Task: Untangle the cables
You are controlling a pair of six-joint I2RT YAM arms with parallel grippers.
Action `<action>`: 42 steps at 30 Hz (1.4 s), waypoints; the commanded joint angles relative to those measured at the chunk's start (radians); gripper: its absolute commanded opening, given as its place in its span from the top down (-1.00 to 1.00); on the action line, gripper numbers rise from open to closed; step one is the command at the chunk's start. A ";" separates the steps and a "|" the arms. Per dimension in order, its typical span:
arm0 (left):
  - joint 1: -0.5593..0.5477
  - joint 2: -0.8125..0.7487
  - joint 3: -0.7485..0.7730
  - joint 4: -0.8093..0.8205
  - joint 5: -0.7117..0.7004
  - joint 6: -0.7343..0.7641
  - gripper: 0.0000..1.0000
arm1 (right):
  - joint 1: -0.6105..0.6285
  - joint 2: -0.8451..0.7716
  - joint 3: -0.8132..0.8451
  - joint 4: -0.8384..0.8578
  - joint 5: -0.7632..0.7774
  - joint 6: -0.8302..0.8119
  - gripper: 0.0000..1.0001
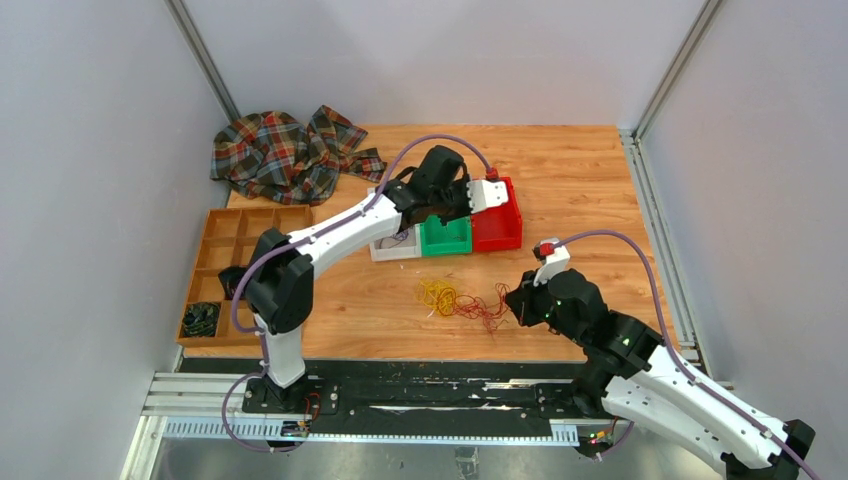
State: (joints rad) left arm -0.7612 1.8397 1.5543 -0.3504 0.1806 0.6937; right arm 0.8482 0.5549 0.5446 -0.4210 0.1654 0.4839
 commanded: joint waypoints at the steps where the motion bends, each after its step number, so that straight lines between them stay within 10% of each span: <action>1: 0.017 0.055 0.035 0.014 -0.049 -0.039 0.99 | -0.012 -0.008 -0.011 -0.014 0.011 0.020 0.99; 32: 0.085 0.301 0.032 0.162 -0.029 -0.023 0.99 | -0.045 0.076 0.020 -0.043 0.031 0.021 0.99; 42: 0.115 0.179 0.132 -0.048 0.102 -0.089 -0.17 | -0.057 0.087 0.044 -0.038 0.024 0.009 0.99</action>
State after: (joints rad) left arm -0.6563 2.1078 1.6455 -0.3035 0.2131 0.6239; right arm 0.8131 0.6384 0.5476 -0.4484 0.1837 0.5041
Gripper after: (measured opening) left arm 0.519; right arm 0.012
